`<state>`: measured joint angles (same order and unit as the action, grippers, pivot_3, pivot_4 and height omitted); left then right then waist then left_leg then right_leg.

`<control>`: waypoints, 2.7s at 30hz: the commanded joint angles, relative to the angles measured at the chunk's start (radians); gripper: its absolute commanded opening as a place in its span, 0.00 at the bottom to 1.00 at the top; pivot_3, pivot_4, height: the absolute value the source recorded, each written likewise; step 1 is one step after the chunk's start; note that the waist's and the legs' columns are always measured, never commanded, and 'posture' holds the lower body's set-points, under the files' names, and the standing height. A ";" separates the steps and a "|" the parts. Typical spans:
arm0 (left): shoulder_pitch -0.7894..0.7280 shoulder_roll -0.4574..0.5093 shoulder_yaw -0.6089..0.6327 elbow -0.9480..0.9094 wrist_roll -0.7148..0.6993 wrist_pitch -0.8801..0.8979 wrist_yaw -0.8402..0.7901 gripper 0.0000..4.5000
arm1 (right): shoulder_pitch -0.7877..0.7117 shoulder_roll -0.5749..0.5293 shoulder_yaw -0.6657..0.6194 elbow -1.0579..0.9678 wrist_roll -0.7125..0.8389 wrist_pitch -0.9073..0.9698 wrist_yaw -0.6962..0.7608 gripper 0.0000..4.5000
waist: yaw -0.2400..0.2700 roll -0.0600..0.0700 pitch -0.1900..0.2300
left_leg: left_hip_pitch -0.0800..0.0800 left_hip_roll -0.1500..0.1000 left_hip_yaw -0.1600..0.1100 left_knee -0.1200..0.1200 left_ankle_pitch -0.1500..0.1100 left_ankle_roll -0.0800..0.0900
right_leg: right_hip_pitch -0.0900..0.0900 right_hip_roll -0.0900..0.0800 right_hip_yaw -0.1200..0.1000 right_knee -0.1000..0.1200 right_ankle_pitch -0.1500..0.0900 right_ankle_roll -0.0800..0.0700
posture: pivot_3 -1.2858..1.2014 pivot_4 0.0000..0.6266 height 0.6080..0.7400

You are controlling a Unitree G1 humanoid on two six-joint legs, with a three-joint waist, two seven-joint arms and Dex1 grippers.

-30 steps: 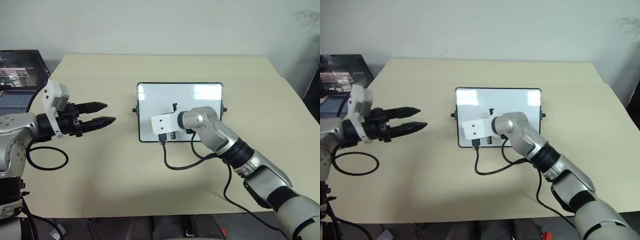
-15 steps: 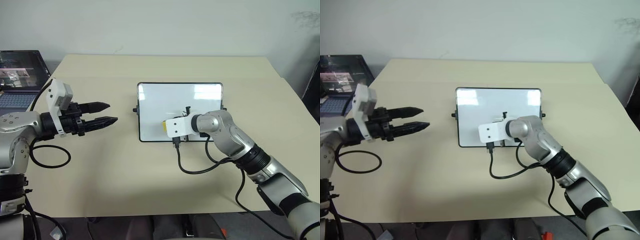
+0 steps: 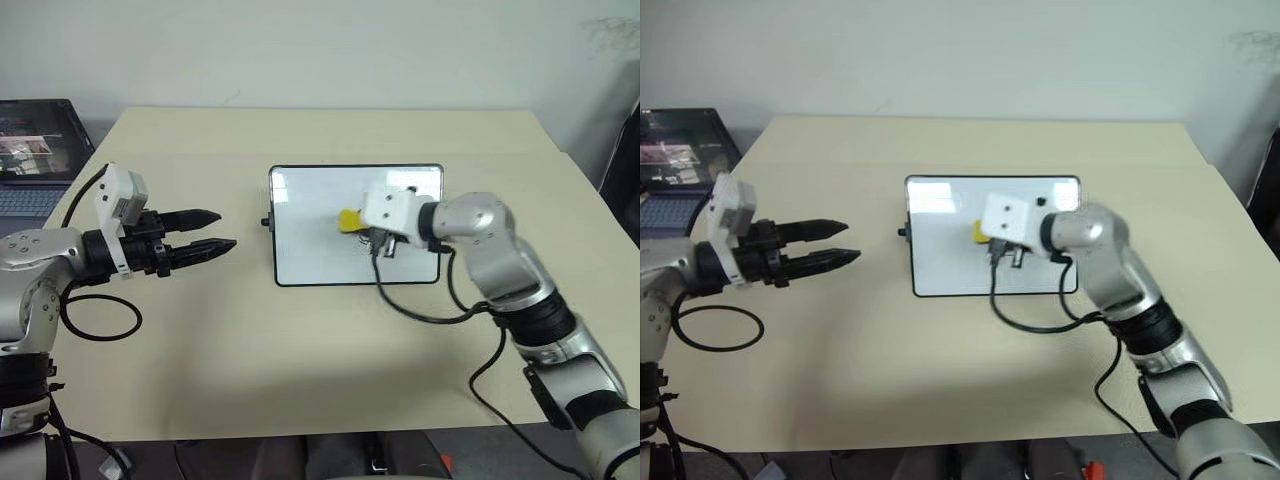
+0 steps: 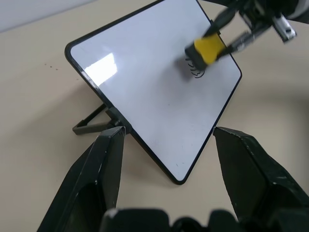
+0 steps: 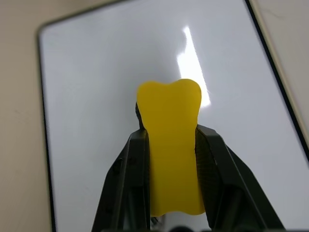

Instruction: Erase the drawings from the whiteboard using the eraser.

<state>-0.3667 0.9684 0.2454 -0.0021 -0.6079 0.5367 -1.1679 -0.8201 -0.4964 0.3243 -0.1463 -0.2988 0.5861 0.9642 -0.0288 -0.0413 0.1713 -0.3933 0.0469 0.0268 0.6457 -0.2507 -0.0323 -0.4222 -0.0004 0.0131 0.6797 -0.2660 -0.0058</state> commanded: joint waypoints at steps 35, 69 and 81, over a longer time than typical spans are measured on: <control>-0.022 -0.006 0.023 -0.069 -0.014 0.042 0.008 0.70 | -0.052 -0.168 -0.114 -0.063 0.087 0.050 -0.003 0.21 | 0.000 0.001 0.001 | -0.001 0.000 0.001 0.000 0.000 0.000 | -0.001 0.001 0.001 0.000 -0.001 0.001 | 0.52 0.24 1.00; -0.072 -0.072 -0.026 0.020 0.022 -0.027 -0.012 0.70 | 0.270 -0.041 -0.376 -0.262 0.486 0.029 -0.380 0.21 | -0.006 0.003 0.002 | 0.005 -0.001 0.003 -0.001 0.000 0.000 | 0.002 0.002 0.004 0.001 -0.004 0.006 | 0.52 0.24 1.00; -0.048 -0.067 -0.016 -0.024 0.009 -0.005 0.008 0.70 | 0.063 -0.019 -0.036 -0.054 0.336 -0.167 -0.241 0.21 | -0.003 0.002 0.002 | 0.001 0.000 0.001 0.000 0.000 0.000 | 0.001 0.007 0.002 0.000 -0.003 0.003 | 0.52 0.24 1.00</control>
<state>-0.4139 0.8940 0.2024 0.0073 -0.5883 0.5358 -1.1658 -0.7311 -0.5196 0.2913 -0.2088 0.0587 0.4634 0.7199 -0.0314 -0.0394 0.1728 -0.3924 0.0472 0.0280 0.6458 -0.2511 -0.0326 -0.4214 0.0061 0.0157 0.6796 -0.2685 -0.0031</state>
